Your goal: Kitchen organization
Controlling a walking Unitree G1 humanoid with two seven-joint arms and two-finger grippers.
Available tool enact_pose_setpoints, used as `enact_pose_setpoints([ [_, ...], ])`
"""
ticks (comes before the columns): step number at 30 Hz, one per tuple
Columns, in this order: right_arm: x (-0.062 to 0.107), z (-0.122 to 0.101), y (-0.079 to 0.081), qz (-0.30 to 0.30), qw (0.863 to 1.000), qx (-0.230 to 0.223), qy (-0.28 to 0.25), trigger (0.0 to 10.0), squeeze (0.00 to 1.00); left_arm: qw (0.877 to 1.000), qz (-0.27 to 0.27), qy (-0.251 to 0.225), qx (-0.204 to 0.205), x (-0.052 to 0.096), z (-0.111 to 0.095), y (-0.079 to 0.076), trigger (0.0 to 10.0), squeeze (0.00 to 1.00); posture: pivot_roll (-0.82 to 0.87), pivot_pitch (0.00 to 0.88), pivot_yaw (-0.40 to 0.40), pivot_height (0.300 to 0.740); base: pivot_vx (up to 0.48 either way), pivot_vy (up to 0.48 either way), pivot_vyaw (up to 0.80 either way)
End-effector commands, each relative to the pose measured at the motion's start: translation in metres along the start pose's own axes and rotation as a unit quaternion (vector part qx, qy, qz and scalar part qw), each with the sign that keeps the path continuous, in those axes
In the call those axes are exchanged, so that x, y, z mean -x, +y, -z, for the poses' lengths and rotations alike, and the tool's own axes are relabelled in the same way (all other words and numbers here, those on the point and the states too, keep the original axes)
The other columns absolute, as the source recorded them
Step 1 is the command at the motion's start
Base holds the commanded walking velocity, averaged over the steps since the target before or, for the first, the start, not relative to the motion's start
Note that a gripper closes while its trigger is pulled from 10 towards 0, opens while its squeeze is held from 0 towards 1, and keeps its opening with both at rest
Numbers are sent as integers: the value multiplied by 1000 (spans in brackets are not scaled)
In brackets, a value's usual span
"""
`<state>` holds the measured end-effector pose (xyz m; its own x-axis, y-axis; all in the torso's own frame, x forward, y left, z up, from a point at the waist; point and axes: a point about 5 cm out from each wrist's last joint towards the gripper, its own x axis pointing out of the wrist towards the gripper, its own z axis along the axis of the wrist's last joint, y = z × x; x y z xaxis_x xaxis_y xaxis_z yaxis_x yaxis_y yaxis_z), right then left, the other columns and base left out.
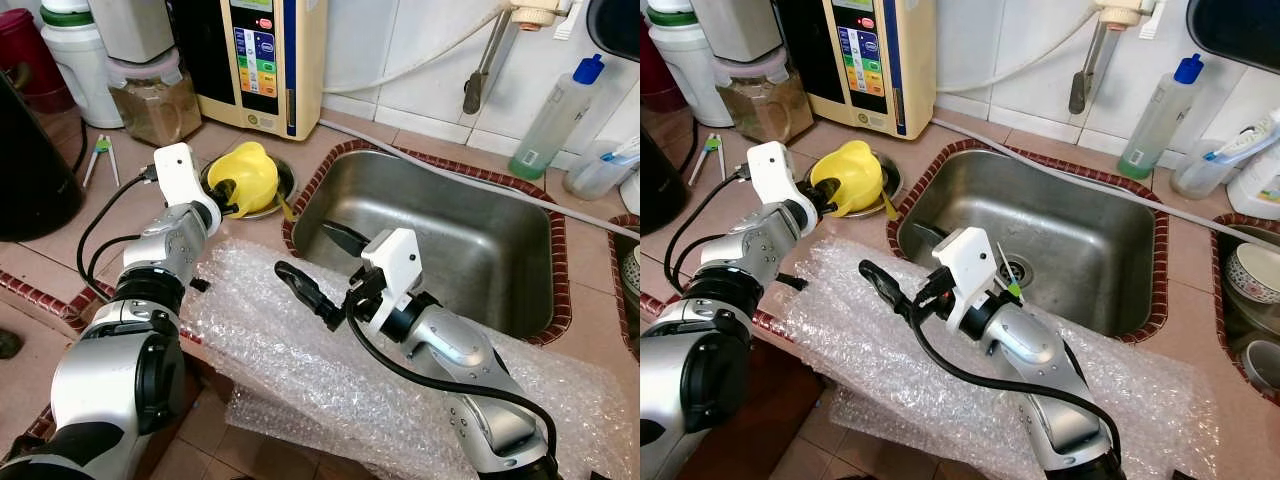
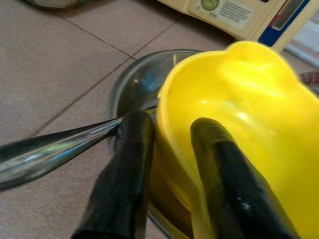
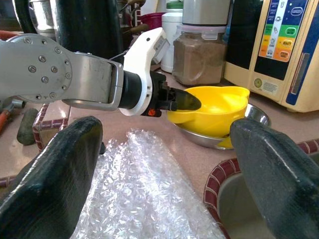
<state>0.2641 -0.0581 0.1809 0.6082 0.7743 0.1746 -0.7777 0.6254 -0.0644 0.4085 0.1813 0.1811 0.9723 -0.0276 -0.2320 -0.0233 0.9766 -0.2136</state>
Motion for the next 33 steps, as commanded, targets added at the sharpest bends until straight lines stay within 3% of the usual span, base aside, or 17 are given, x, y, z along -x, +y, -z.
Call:
enact_pose_setpoints([
  [1,1,-7,3,-8,1000,10,-11,10000,0,1000,-13,13,-12,1,8,8,0,0,10,111,1,740,0,0,0],
  [7,1,-7,3,-11,1000,9,-9,10000,0,997,-3,-8,-77,2,-2,14,0,0,10,109,0,740,0,0,0],
  [10,1,-7,3,-16,1000,2,-13,10000,0,996,0,-18,-90,3,-7,17,0,0,11,107,-2,740,0,0,0],
  [16,2,-13,5,-31,999,-21,-31,10000,0,995,1,-26,-93,3,-9,19,0,0,14,119,-11,740,0,0,0],
  [19,1,-16,4,-32,998,-40,-41,10000,0,994,-1,-69,-82,4,-18,16,0,0,14,112,-15,740,0,0,0],
  [21,0,-18,4,-34,997,-45,-46,10000,0,988,30,-134,-64,6,-31,4,0,0,11,110,-18,740,0,0,0],
  [27,-3,-18,1,-21,997,-47,-50,10000,0,976,53,-195,-77,10,-41,-12,0,0,3,108,-24,740,0,0,0],
  [30,-7,-25,-9,32,995,-58,-77,10000,0,956,59,-256,-130,16,-48,-24,0,0,4,109,-24,740,0,0,0],
  [31,-10,-33,-16,63,989,-79,-103,10000,0,946,70,-277,-154,19,-48,-33,0,0,5,109,-24,740,0,0,0],
  [33,-12,-41,-22,89,981,-110,-130,10000,0,937,92,-289,-176,22,-44,-44,0,0,4,109,-24,740,0,0,0],
])
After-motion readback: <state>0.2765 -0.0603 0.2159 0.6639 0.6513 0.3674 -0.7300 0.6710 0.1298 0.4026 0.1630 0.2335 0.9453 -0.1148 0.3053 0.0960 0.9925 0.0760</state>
